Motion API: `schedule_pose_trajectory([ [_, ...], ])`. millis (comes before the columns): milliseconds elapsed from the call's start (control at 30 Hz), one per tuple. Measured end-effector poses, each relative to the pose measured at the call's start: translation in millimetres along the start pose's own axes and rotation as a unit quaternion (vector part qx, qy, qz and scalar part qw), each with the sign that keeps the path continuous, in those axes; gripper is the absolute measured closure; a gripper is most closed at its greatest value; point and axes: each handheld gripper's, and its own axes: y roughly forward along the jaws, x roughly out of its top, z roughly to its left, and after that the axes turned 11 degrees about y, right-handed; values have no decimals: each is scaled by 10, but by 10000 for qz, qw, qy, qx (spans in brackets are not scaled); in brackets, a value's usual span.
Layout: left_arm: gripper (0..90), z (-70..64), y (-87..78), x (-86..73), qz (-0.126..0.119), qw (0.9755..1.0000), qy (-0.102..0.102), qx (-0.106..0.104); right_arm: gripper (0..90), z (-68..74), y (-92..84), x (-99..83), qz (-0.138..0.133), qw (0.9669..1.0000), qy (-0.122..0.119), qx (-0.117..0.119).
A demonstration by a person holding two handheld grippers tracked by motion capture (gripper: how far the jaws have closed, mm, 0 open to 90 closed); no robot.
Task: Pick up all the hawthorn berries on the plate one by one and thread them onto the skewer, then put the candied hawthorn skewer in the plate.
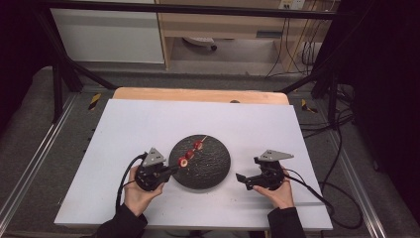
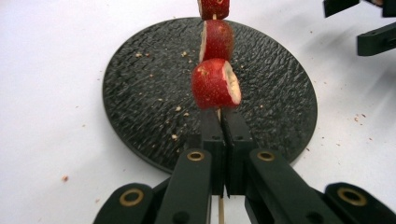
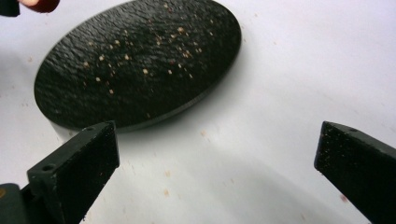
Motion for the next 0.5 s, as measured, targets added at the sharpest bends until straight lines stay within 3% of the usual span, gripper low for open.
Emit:
schedule_pose_trajectory([
  [200,885,-16,209,60,296,9996,42,-7,6,-66,-96,-115,92,9999,-27,-137],
  [500,885,-6,403,16,653,9979,21,-43,6,-123,-171,-215,151,9996,-47,-239],
])
